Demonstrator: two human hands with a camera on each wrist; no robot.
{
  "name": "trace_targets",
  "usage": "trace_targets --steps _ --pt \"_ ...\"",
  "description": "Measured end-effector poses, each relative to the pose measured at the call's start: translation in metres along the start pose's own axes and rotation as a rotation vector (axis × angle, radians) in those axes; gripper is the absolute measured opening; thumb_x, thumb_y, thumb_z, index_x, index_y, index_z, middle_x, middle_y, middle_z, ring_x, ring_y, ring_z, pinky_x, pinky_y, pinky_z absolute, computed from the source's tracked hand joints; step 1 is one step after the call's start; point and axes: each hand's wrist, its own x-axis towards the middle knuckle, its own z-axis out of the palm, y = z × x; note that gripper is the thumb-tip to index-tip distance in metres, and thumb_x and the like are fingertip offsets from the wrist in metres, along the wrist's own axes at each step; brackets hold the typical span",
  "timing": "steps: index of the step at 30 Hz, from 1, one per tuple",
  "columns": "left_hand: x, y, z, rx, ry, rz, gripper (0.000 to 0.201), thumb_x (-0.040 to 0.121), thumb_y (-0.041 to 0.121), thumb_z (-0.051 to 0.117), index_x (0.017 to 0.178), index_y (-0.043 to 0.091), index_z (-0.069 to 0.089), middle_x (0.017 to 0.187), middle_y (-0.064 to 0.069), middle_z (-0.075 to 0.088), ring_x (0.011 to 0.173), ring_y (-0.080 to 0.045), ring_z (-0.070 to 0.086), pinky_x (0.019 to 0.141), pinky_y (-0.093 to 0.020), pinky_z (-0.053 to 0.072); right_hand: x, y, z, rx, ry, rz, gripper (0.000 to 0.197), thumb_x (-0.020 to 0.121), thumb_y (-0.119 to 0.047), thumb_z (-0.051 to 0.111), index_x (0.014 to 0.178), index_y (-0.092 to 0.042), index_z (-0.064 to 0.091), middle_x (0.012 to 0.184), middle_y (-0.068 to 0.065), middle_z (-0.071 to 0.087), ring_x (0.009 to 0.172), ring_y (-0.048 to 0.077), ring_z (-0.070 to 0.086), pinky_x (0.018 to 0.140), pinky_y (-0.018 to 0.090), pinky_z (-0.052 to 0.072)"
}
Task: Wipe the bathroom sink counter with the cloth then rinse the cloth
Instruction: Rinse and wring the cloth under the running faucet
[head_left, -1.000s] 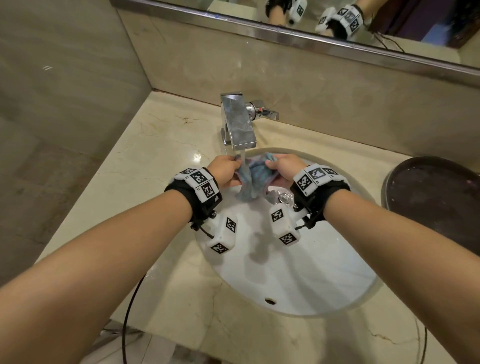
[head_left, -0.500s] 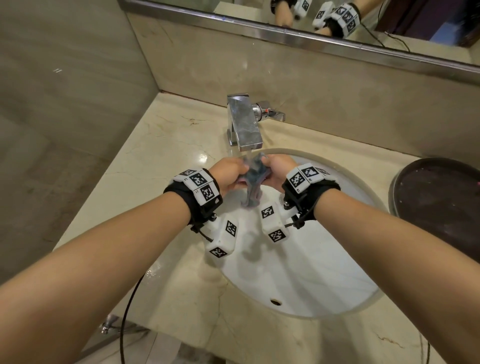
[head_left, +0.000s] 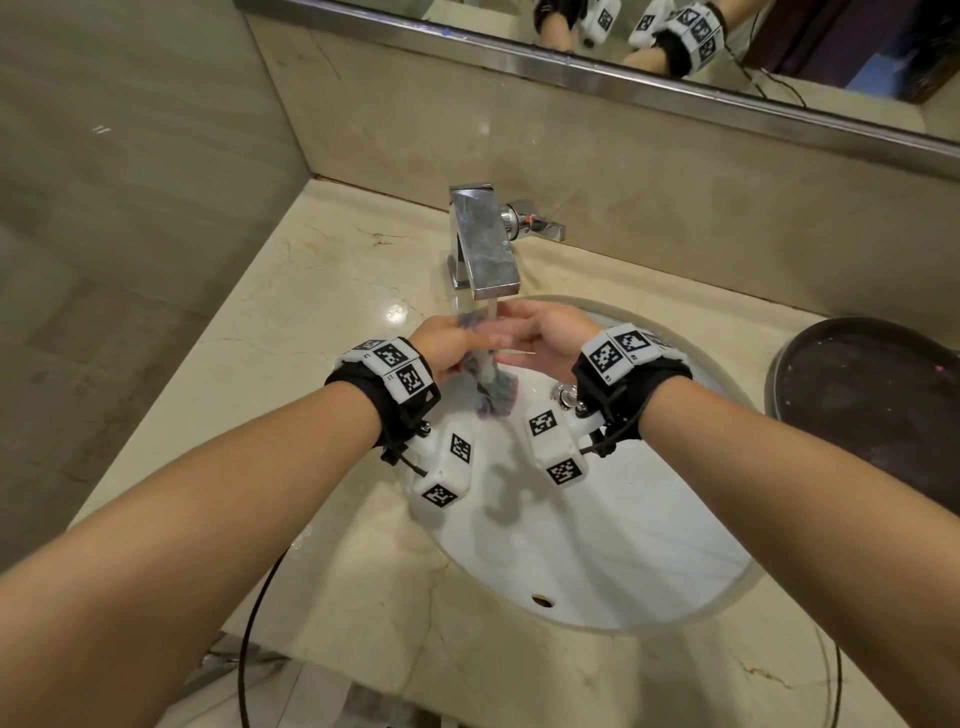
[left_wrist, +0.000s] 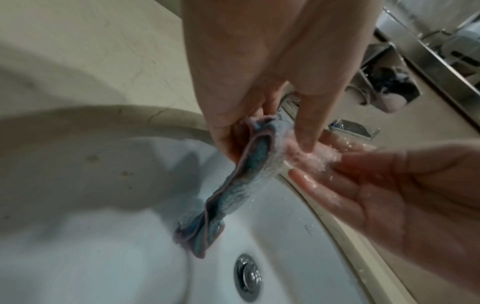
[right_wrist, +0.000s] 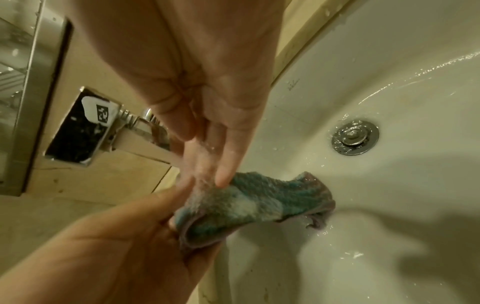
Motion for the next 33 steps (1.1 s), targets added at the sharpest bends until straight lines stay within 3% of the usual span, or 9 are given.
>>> trace_targets --steps 2,6,9,11,14,20,24,29,33 --pt "0.002 -0.003 -0.001 0.056 0.033 0.022 0.038 0.081 -0.001 0.063 0.119 0.001 0.060 0.107 -0.020 0.067 0.083 -0.026 0.063 0.078 -0.035 0.054 0.000 -0.002 -0.001 -0.144 0.023 -0.011 0.047 0.090 0.010 0.034 0.134 -0.003 0.045 0.123 0.015 0.063 0.100 0.023 0.063 0.091 0.036 0.050" --pt "-0.001 0.001 0.004 0.127 0.047 0.059 0.034 0.087 0.006 0.058 0.121 0.004 0.059 0.112 -0.016 0.064 0.100 -0.029 0.060 0.094 -0.042 0.051 0.004 -0.001 0.005 -0.485 0.245 -0.100 0.033 0.093 -0.002 0.041 0.121 -0.006 0.058 0.101 0.009 0.061 0.089 0.021 0.059 0.074 0.031 0.050" --pt "-0.004 0.005 0.003 0.167 -0.014 0.085 0.030 0.087 0.007 0.059 0.117 0.002 0.061 0.110 -0.015 0.062 0.099 -0.027 0.056 0.095 -0.042 0.049 0.003 0.001 0.010 -0.480 0.226 -0.020 0.040 0.102 -0.028 0.033 0.126 -0.002 0.052 0.107 0.017 0.058 0.098 0.031 0.060 0.074 0.037 0.052" --pt "-0.008 0.005 0.001 0.196 -0.063 0.095 0.032 0.086 0.003 0.059 0.118 0.004 0.062 0.111 -0.016 0.062 0.100 -0.027 0.056 0.095 -0.043 0.048 0.002 -0.001 0.011 -0.471 0.207 0.045 0.044 0.101 -0.036 0.033 0.117 -0.002 0.055 0.098 0.014 0.058 0.082 0.024 0.059 0.064 0.028 0.050" --pt "-0.008 0.005 -0.006 0.224 -0.065 0.097 0.033 0.085 0.000 0.058 0.117 0.005 0.063 0.107 -0.014 0.061 0.099 -0.027 0.055 0.096 -0.043 0.047 0.001 -0.006 0.010 -0.453 0.210 0.126 0.019 0.096 -0.022 0.048 0.086 -0.008 0.056 0.074 0.005 0.053 0.061 0.013 0.048 0.058 0.022 0.042" --pt "-0.003 0.003 -0.016 0.150 -0.026 0.102 0.027 0.086 0.005 0.060 0.112 0.002 0.065 0.087 -0.009 0.065 0.079 -0.020 0.060 0.072 -0.026 0.051 0.005 -0.015 0.008 -0.362 0.269 0.046 0.003 0.092 -0.009 0.053 0.089 -0.008 0.052 0.067 0.004 0.044 0.057 0.011 0.038 0.055 0.022 0.037" --pt "-0.001 0.005 -0.020 0.058 -0.019 0.113 0.018 0.077 0.030 0.074 0.088 0.015 0.071 0.093 -0.009 0.070 0.089 -0.023 0.065 0.089 -0.035 0.054 0.002 -0.017 0.006 -0.076 0.271 -0.023 0.013 0.091 -0.007 0.056 0.078 -0.004 0.056 0.061 0.006 0.043 0.051 0.011 0.035 0.049 0.021 0.039" --pt "0.002 0.009 -0.017 0.381 -0.071 0.202 0.062 0.070 0.028 0.080 0.125 0.015 0.053 0.118 -0.002 0.059 0.109 -0.019 0.058 0.099 -0.034 0.048 -0.001 -0.018 0.013 0.008 0.166 -0.007 0.025 0.090 0.001 0.051 0.066 -0.005 0.055 0.042 0.002 0.049 0.044 0.007 0.036 0.042 0.017 0.039" --pt "0.000 0.008 -0.007 0.570 -0.051 0.268 0.040 0.080 0.019 0.071 0.117 0.009 0.062 0.101 -0.009 0.065 0.084 -0.018 0.058 0.075 -0.027 0.049 0.001 -0.013 0.015 0.008 0.118 -0.008 0.022 0.093 -0.003 0.048 0.073 -0.008 0.054 0.064 0.007 0.047 0.039 0.007 0.045 0.039 0.016 0.046"
